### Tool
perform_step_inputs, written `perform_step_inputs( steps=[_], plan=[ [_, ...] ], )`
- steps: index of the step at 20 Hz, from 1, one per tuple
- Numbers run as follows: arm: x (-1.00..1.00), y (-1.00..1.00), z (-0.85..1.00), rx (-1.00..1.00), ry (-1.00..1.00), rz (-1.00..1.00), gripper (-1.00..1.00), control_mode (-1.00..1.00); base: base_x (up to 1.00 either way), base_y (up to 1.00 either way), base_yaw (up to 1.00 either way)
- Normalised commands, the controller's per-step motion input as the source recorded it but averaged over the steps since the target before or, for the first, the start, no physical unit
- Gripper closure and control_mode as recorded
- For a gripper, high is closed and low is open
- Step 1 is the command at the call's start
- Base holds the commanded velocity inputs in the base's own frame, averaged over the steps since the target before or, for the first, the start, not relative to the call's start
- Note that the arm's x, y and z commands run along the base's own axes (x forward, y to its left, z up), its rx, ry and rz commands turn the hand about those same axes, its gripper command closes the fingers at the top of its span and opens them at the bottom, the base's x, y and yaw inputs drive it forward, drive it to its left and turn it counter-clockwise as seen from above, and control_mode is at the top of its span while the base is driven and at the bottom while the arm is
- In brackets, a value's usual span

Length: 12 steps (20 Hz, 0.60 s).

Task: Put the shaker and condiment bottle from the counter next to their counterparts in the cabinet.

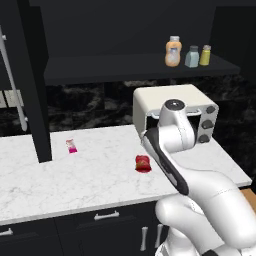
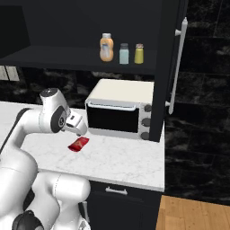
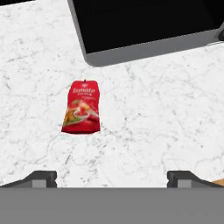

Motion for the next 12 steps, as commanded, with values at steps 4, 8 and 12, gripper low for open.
perform_step_inputs(
  steps=[4,8,12],
  plan=[
    [0.55,0.0,-0.38,0.0,-0.15,0.01,-1.0,-1.0,0.0,0.0,0.0],
    [0.36,0.08,-0.07,0.04,-0.08,0.0,-1.0,-1.0,0.0,0.0,0.0],
    [0.18,0.37,-0.12,0.09,0.0,0.0,-1.0,-1.0,0.0,0.0,0.0]
  ],
)
